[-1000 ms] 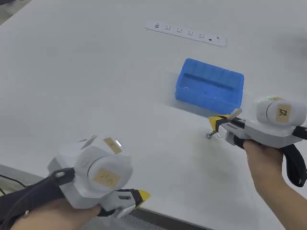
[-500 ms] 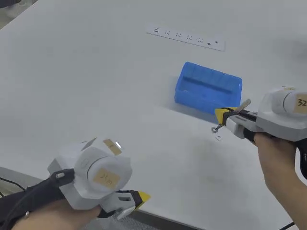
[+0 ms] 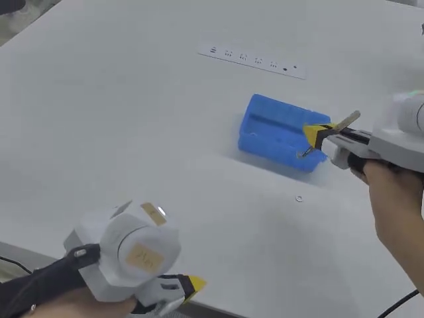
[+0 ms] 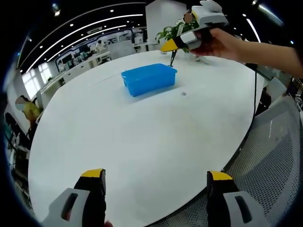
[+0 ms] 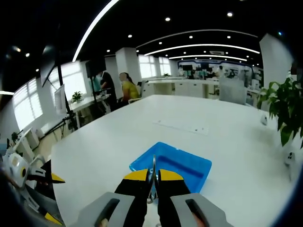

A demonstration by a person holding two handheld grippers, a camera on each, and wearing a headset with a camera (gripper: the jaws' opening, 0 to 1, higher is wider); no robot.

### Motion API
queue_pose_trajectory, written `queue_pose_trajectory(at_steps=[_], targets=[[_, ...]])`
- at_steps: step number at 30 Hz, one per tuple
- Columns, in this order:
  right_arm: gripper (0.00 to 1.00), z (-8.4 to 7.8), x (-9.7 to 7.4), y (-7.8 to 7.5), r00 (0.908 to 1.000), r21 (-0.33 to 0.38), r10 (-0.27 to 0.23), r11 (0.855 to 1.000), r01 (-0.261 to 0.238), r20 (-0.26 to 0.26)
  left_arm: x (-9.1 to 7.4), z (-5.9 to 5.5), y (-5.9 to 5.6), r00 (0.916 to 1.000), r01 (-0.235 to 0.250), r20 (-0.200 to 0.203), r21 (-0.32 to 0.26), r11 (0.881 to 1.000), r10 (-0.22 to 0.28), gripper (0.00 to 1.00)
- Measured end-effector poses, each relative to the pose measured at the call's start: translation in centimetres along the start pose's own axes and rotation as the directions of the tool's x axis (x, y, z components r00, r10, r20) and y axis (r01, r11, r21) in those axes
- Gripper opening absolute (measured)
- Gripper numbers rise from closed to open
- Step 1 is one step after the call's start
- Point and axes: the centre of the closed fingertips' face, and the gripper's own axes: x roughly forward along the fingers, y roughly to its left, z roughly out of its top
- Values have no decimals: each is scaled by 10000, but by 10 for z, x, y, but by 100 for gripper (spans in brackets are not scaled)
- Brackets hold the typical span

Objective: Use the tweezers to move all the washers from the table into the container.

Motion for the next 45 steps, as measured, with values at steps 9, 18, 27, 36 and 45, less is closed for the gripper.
queue_pose_trajectory(at_steps=[9, 18, 27, 36, 45], targets=[[2, 17, 14, -5, 9996, -225, -63, 9997, 69, 277, 0, 0, 2, 9999, -100, -20, -18, 9999, 100, 88], [2, 17, 35, -19, 9997, -541, -225, 9983, 231, 117, -1, -1, 4, 9998, -200, -14, -141, 9997, 199, 89], [2, -17, 61, -36, 9964, -135, -403, 9991, 394, -742, 0, -2, 5, 9997, -223, -63, -152, 9996, 222, 88], [2, -38, 76, -43, 9864, -980, -569, 9943, 420, -1540, 0, -3, 4, 9998, -167, -128, -112, 9998, 165, 88], [3, -55, 76, -44, 9828, -534, -602, 9972, 516, -1745, 0, -3, 4, 9998, -141, -157, -104, 9998, 139, 87]])
